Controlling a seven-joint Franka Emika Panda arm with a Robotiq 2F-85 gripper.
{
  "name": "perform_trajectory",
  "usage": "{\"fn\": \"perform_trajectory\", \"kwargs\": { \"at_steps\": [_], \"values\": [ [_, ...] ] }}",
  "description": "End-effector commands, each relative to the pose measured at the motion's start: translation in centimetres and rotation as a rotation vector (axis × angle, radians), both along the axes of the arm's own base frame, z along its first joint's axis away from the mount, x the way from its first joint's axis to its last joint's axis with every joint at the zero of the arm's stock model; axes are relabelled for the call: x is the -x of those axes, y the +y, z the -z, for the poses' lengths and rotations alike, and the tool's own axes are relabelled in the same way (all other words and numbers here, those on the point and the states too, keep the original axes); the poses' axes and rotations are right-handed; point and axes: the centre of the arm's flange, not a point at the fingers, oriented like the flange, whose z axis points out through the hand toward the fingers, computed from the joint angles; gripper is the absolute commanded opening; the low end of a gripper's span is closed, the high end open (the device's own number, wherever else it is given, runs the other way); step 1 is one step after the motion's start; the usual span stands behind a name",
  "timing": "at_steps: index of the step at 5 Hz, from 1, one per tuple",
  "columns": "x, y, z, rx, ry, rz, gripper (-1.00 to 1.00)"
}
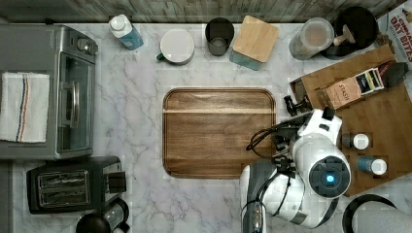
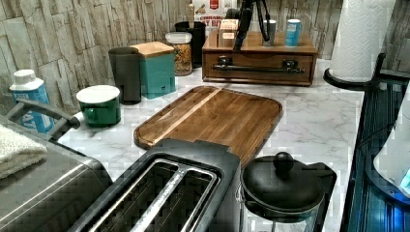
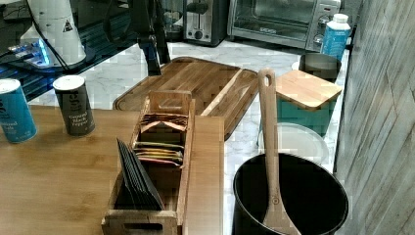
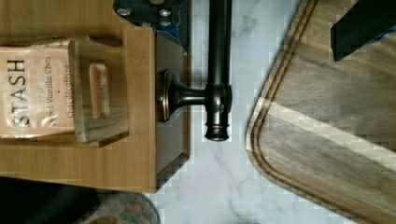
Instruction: Open the drawer.
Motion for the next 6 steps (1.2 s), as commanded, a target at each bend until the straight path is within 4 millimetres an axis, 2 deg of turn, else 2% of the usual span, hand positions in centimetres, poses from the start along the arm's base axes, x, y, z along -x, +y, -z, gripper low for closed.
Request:
{"fn": "perform_trajectory", "kwargs": {
  "at_steps": [1,2,3,4,6],
  "values": [
    [4.1,-6.6,3.4,0.012,0.063,0.027,1.00],
    [3.9,-7.5,4.7,-0.011,0.074,0.035,1.00],
    [4.0,-6.8,6.2,-0.075,0.095,0.054,1.00],
    [4.8,-5.7,6.9,-0.092,0.087,0.096,1.00],
    [4.9,-4.1,8.3,-0.118,0.088,0.086,1.00]
  ]
}}
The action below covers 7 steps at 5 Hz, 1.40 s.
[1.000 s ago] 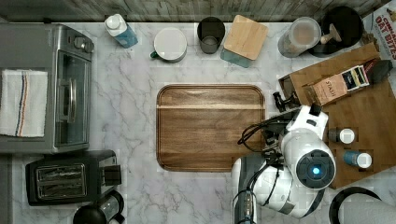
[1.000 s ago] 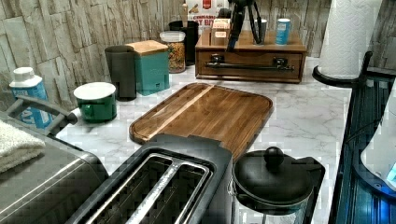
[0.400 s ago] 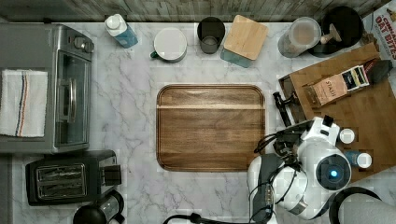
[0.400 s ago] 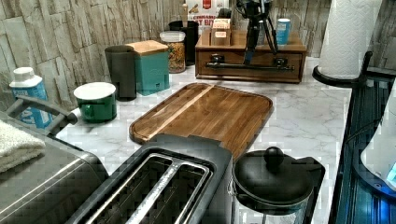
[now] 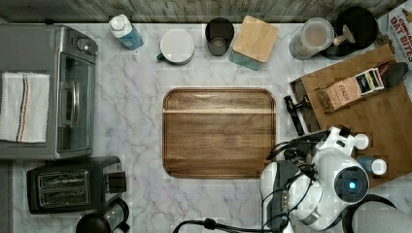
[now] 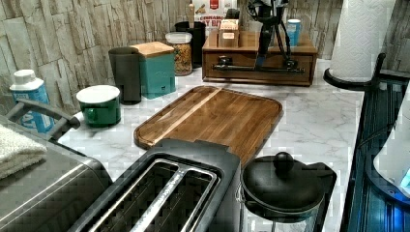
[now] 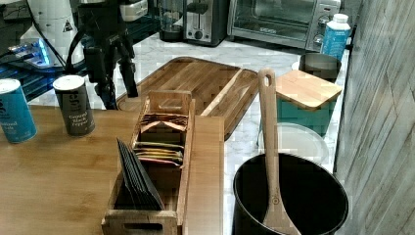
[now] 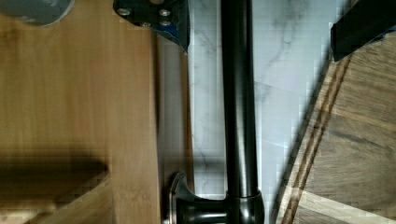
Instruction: Open the drawer.
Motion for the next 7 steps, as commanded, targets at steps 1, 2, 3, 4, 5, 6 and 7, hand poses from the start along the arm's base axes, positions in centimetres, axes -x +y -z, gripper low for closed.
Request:
{"fn": "perform_trajectory", "kwargs": {
  "at_steps": [1,2,3,4,5,6,7],
  "values": [
    [-0.2,2.2,2.5,-0.014,0.007,-0.070,1.00],
    [-0.8,2.4,4.3,-0.029,0.007,-0.110,1.00],
    [-0.6,3.4,4.5,-0.004,-0.003,-0.100,1.00],
    [-1.3,3.6,5.0,-0.003,0.005,-0.122,1.00],
    [-2.1,3.5,5.6,-0.008,0.035,-0.164,1.00],
    [-3.2,3.5,6.8,-0.030,0.059,-0.214,1.00],
    [-3.8,4.1,6.6,-0.057,0.126,-0.256,1.00]
  ]
}}
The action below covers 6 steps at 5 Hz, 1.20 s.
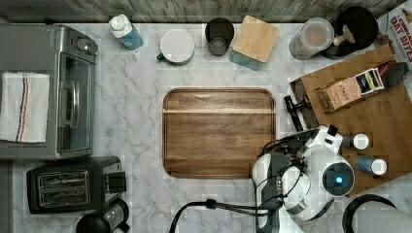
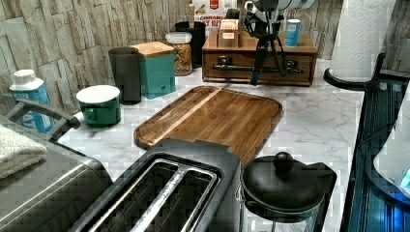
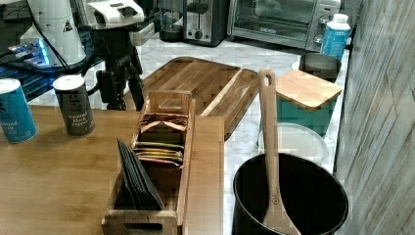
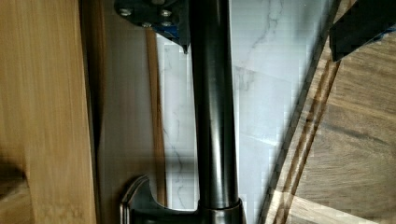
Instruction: Open the drawer.
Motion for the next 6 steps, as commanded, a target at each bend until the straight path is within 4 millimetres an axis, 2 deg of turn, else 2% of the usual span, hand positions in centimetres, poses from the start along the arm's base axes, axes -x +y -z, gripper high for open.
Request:
{"fn": "perform_trajectory", "kwargs": {
  "at_steps": [1,2,3,4,5,6],
  "values": [
    [-2.8,5.3,0.4,-0.055,0.193,-0.256,1.00],
    [-2.8,8.6,-1.5,-0.088,0.318,-0.252,1.00],
    [-1.3,11.1,-1.0,-0.134,0.321,-0.245,1.00],
    [0.1,14.5,-0.2,-0.146,0.298,-0.196,1.00],
    [2.6,19.2,-0.6,-0.134,0.290,-0.142,1.00],
    [4.7,22.3,-1.0,-0.133,0.299,-0.135,1.00]
  ]
}}
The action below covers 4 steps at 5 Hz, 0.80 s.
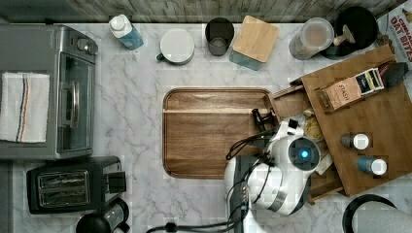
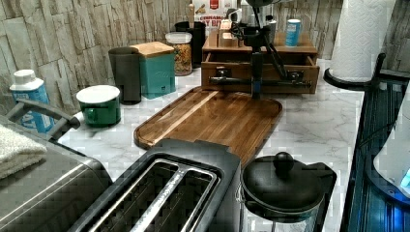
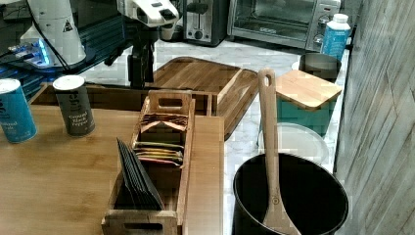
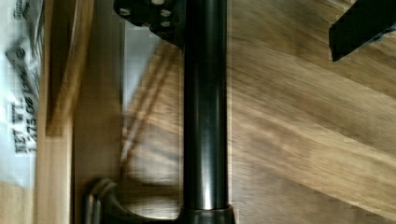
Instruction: Open the drawer.
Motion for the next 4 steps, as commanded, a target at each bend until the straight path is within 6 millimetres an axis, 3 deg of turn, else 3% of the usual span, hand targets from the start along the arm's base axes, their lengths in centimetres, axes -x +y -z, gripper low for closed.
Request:
{"fn": "perform_trajectory", "kwargs": {
  "at_steps": [1,4],
  "values": [
    [5.90,14.19,-0.75,-0.032,0.042,-0.085,1.00],
    [5.92,14.19,-0.74,-0.032,0.042,-0.085,1.00]
  ]
}}
